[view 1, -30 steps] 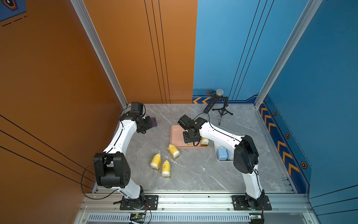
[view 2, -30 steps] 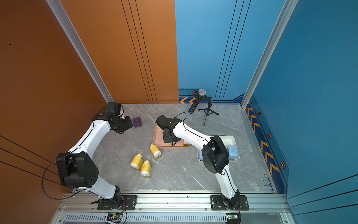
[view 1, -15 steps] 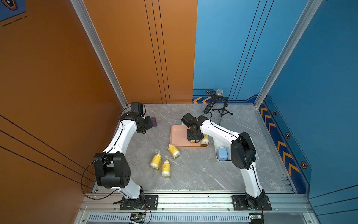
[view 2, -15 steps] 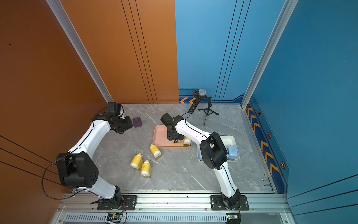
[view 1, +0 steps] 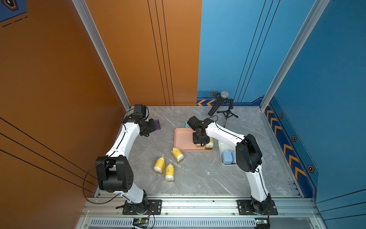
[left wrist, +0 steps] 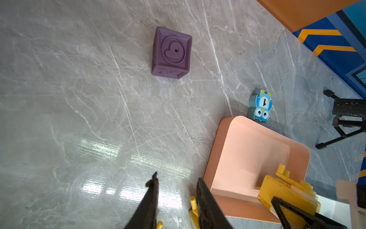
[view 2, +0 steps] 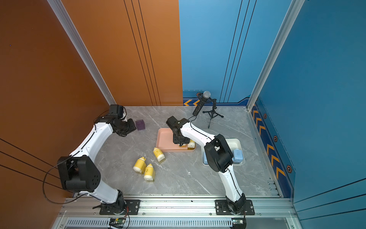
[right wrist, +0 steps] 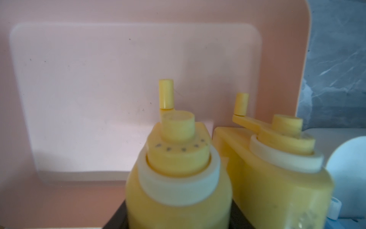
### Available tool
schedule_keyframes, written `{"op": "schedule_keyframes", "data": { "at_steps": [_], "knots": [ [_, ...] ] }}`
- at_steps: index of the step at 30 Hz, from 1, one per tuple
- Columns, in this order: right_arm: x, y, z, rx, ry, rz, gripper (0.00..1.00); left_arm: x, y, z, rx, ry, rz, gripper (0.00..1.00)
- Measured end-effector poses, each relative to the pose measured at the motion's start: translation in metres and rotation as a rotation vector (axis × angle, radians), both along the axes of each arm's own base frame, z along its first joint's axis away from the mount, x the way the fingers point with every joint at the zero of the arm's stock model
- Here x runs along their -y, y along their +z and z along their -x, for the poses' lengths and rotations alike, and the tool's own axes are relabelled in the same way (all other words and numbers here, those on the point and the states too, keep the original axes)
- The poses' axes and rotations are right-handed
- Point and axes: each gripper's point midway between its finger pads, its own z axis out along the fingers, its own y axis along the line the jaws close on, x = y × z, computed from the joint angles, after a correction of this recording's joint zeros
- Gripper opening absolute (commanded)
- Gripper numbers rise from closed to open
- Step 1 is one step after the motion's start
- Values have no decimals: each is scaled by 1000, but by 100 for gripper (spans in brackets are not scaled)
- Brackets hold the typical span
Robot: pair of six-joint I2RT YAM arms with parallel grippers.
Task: Place the pencil sharpeners by color into the storage box
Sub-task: Place the pencil sharpener in the storage box.
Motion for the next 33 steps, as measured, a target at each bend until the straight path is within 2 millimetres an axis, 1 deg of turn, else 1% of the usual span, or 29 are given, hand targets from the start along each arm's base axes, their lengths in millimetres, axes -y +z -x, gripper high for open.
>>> {"op": "schedule_keyframes", "data": {
  "at_steps": [5, 9, 15, 33],
  "knots": [
    [5, -7, 5, -19, -1, 17, 35, 0, 0, 0, 0, 0, 0, 33],
    [5, -7, 5, -16, -1, 15, 35, 0, 0, 0, 0, 0, 0, 34],
    [11, -11, 11, -30, -3, 28, 35, 0, 0, 0, 0, 0, 0, 34],
    [12, -13, 11, -34, -8, 30, 37, 0, 0, 0, 0, 0, 0, 34]
  ]
}}
